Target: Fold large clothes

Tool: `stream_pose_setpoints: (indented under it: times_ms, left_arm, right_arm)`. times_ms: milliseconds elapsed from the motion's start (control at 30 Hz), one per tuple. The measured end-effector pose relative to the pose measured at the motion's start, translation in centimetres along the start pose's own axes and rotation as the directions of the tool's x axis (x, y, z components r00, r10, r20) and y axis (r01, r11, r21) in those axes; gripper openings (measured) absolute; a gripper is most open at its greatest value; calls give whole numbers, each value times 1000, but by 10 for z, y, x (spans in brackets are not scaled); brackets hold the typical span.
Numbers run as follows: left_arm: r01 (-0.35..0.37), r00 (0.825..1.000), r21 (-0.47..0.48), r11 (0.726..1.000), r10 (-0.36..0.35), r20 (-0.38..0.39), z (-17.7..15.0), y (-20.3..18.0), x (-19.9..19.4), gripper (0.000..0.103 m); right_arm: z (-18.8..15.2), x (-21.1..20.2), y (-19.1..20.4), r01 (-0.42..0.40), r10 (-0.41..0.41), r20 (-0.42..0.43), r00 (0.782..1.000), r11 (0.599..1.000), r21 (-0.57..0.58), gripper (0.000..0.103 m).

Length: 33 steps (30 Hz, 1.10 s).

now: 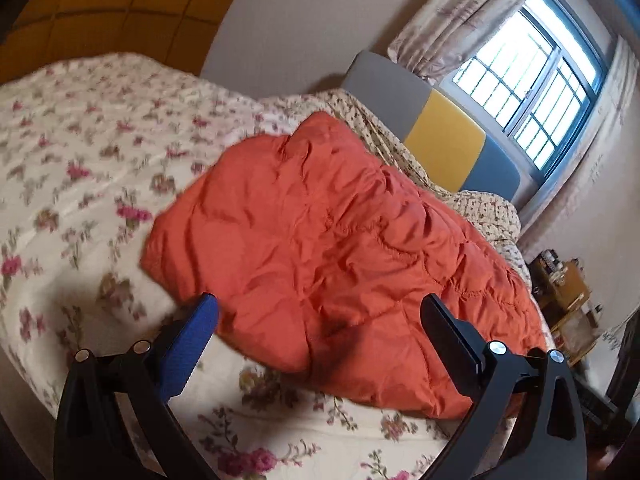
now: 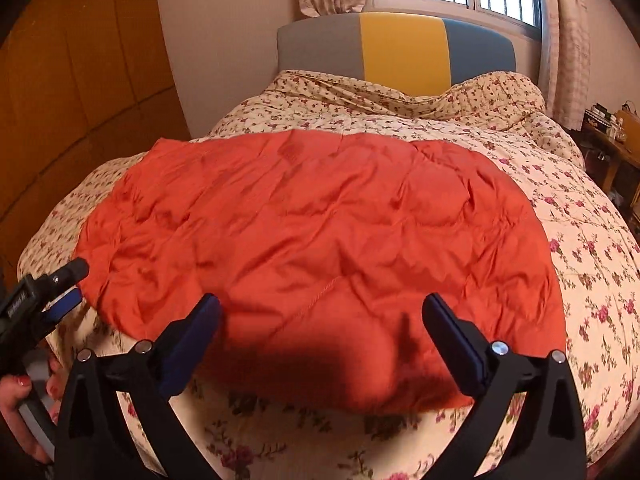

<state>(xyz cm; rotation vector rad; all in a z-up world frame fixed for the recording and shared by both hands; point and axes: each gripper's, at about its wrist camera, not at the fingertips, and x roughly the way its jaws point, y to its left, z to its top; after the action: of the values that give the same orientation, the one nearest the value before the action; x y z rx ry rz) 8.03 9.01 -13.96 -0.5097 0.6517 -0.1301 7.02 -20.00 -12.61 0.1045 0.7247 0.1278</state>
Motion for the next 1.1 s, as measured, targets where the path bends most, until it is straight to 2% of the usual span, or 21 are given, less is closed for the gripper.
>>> stream_pose_setpoints:
  times_ms: [67,133,200,267,300,367,433,533,600,700,833,933,1100]
  left_arm:
    - [38,999,-32,999,-39,-34,-3,3,1,100]
    - [54,997,-70,996,-57,-43,-7,7,0,100]
    - [51,998,-94,994,-55,-39,-10,10,0,100]
    - [53,998,-103,993,-57,-41,-12,13,1,100]
    - [52,997,-106,993,-57,-44,-13,14,2,100]
    - [58,997,-110,992,-64,-47,-13,15,4,98]
    - [54,997,-108,993,-59,-45,-11,16,7,94]
    - [43,999,-122,992,-46,-26,-6,21,10,88]
    - [33,999,-145,989,-36,-19,-4,25,14,88]
    - [30,999,-184,983,-33,-13,-4,31,20,88]
    - [38,999,-194,980,-36,15,-3,32,24,88]
    - [54,998,-210,976,-45,46,-2,31,30,88]
    - [117,989,-297,948,-83,123,1,36,37,87]
  right_arm:
    - [-8,-5,-1,-55,55,4,998,998,5,100]
    - [-13,-7,1,-60,60,0,998,998,-2,84]
    - [-15,-7,1,-96,96,0,995,995,11,47]
    - [-15,-1,0,-137,137,-24,990,990,28,25]
    - [-14,2,1,-162,163,-36,986,986,33,16]
    - [-12,6,9,-203,203,-41,978,979,14,9]
    - [-13,9,21,-219,217,-47,975,975,-29,6]
    - [-15,26,29,-155,150,-92,984,987,-48,2]
    - [-19,43,27,-112,105,-133,986,993,-44,0]
    - [-25,58,22,-121,120,-151,981,993,2,0]
    - [-28,58,26,-105,102,-139,985,994,-16,0]
    - [-31,57,22,-128,129,-129,983,992,17,0]
    - [-31,54,15,-138,141,-126,982,990,38,0]
